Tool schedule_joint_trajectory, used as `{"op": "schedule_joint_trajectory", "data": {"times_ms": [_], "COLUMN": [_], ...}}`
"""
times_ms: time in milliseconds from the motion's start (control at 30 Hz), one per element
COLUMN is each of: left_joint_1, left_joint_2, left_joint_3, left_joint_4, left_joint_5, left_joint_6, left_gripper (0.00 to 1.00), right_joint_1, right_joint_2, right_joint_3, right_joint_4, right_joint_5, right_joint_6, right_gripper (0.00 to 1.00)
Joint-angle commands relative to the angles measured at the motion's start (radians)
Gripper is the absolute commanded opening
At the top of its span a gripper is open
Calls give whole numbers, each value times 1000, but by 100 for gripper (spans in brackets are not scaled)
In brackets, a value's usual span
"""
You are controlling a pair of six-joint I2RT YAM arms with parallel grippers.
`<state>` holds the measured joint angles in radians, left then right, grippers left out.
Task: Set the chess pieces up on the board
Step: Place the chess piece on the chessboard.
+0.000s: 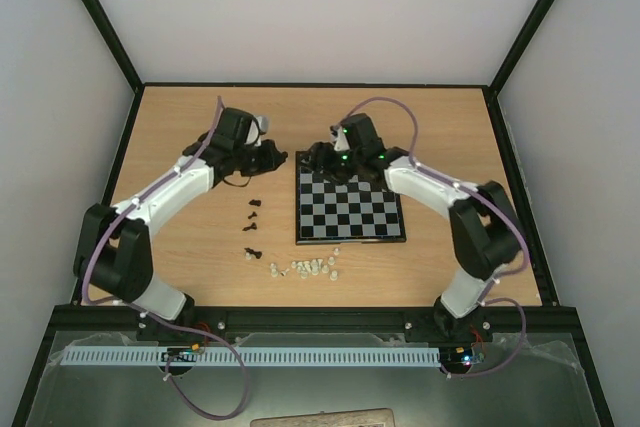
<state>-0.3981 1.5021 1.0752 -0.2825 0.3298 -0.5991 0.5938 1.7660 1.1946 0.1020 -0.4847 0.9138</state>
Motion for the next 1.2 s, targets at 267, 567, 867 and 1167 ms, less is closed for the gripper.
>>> {"op": "schedule_joint_trajectory", "data": {"times_ms": [267, 567, 867, 1167], "left_joint_1": [20, -8, 4, 7], "left_joint_2": [372, 637, 785, 735], "left_joint_3": [374, 637, 969, 925], "left_joint_4": [-231, -412, -654, -644], "left_joint_5": [273, 287, 216, 228], "left_joint_6": [-9, -62, -40, -33], "left_gripper": [2, 2, 2, 2], "right_joint_1": [-16, -24, -42, -54], "right_joint_2": [-449, -518, -542, -534], "right_joint_3": [-125, -166, -182, -181], "right_joint_4": [-304, -327, -320, -327], "right_joint_5": [445, 425, 362, 381], "right_joint_6": [-272, -318, -322, -337], "right_gripper": [75, 77, 77, 78]}}
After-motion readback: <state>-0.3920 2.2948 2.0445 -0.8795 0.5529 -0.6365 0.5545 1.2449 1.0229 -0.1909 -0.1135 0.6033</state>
